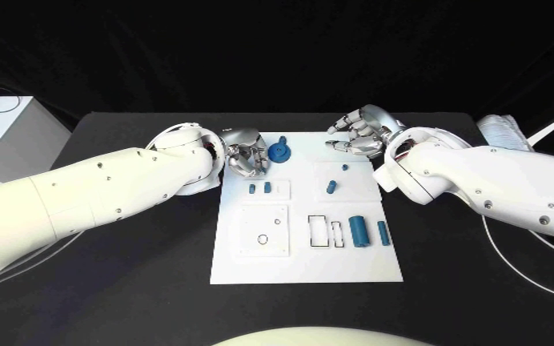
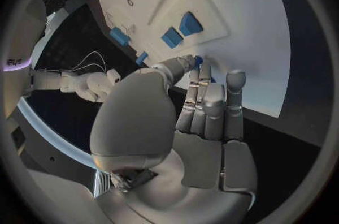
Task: Assemble the parts on the task board
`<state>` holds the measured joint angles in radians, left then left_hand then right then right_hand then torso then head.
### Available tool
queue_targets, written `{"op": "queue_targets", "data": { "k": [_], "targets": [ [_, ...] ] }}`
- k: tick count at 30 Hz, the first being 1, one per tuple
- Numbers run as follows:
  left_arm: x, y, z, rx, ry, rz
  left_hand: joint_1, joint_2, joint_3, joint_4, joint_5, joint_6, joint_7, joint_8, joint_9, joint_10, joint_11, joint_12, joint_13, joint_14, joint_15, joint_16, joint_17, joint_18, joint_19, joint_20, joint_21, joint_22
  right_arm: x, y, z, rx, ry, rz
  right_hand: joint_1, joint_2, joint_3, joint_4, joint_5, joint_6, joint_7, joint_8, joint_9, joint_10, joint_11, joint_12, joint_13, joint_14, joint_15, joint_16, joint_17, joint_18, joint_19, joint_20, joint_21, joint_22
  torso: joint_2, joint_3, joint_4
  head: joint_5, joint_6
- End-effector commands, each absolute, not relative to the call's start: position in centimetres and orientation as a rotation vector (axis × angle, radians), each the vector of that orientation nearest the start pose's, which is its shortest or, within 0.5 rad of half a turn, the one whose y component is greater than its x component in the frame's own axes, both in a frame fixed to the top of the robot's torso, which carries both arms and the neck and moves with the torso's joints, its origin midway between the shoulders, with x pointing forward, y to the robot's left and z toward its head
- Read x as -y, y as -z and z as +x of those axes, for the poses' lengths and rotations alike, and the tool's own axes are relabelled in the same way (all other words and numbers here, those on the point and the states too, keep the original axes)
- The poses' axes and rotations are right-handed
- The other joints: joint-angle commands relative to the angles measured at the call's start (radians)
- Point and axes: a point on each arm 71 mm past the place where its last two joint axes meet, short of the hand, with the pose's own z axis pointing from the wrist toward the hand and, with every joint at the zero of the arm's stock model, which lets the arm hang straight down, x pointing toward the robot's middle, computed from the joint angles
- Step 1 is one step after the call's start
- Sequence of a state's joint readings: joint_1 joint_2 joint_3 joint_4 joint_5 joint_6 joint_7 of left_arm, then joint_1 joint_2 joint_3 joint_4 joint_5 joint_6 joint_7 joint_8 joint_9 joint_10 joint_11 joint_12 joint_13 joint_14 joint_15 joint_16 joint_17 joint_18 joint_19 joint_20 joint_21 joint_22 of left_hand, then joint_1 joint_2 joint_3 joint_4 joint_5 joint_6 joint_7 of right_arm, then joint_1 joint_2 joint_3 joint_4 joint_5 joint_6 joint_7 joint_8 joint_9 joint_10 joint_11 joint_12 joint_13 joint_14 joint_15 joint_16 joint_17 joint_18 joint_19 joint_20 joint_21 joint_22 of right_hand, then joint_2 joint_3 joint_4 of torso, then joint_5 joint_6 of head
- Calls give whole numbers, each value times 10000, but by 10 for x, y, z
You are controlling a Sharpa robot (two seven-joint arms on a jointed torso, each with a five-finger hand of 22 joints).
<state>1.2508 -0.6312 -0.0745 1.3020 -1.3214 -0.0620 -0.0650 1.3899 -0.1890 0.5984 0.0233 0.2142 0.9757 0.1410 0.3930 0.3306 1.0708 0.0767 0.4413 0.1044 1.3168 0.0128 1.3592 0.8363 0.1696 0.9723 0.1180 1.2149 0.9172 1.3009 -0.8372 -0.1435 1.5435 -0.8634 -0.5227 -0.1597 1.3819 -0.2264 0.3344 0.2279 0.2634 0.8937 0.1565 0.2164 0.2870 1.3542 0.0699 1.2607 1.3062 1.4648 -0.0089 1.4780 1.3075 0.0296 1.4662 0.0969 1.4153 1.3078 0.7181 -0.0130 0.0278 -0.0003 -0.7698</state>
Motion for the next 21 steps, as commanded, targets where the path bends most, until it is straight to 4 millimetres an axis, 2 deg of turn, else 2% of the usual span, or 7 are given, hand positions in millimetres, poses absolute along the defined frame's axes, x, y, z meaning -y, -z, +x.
{"op": "queue_targets", "data": {
  "k": [1, 10, 16, 18, 21],
  "targets": [
    [-150, 204, 520, -19484, 6822, 2240, -37, -16, -39, -48, 20, 51, -22, -15, 6, 53, -3, -53, -9, -52, -20, -3, -27, -146, 84, 4, 6, -3, 210, 174, 493, -16713, -7932, 4710, -73, 14, 79, 5, 30, -62, 12, 32, 5, -44, 3, -18, -17, 638, 35, -49, 1023, 101, 264, 18, -42, 1602, -5, 3, -8, 5, -4],
    [-150, 204, 520, -19420, 6832, 2223, -7, 19, -44, -79, 13, 116, -40, -8, 21, 133, -26, -59, 10, -29, -36, 22, 22, -148, 100, -3, 11, 9, 210, 174, 493, -16700, -7933, 4702, -73, 14, 79, 5, 30, -62, 12, 32, 5, -44, 3, -18, -17, 638, 35, -49, 1023, 101, 264, 18, -42, 1602, 3, 2, 11, -1, 2],
    [-149, 205, 520, -19462, 6828, 2178, -9, -4, -57, -101, 13, 82, -30, -50, 12, 109, -15, -108, 6, -48, -34, 16, -5, -135, 47, -8, -23, -48, 210, 174, 493, -16690, -7936, 4697, -72, 6, 93, 1, 30, -70, 12, 40, 5, -66, 3, -45, -43, 633, 34, -64, 1005, 109, 250, 17, -76, 1582, 6, 6, -7, 7, -9],
    [-149, 205, 520, -19497, 6827, 2156, -62, -185, -93, -155, 13, -248, 87, -313, -76, -182, 125, -365, -57, -200, 72, -52, -226, -114, -141, 32, -144, -224, 210, 174, 493, -16692, -7933, 4699, -72, 6, 93, 1, 30, -70, 12, 40, 5, -66, 3, -45, -43, 633, 34, -64, 1005, 109, 250, 17, -76, 1582, 10, 4, -9, -1, -11],
    [-149, 206, 520, -19520, 6844, 2129, -93, -249, -115, -170, 7, -321, 121, -392, -99, -253, 170, -441, -70, -250, 116, -53, -278, -106, -202, 71, -186, -273, 210, 174, 493, -16694, -7926, 4703, -72, 6, 93, 1, 30, -70, 12, 40, 5, -66, 3, -45, -43, 633, 34, -64, 1005, 109, 250, 17, -76, 1582, 6, 2, 0, -11, -9]
  ]
}}
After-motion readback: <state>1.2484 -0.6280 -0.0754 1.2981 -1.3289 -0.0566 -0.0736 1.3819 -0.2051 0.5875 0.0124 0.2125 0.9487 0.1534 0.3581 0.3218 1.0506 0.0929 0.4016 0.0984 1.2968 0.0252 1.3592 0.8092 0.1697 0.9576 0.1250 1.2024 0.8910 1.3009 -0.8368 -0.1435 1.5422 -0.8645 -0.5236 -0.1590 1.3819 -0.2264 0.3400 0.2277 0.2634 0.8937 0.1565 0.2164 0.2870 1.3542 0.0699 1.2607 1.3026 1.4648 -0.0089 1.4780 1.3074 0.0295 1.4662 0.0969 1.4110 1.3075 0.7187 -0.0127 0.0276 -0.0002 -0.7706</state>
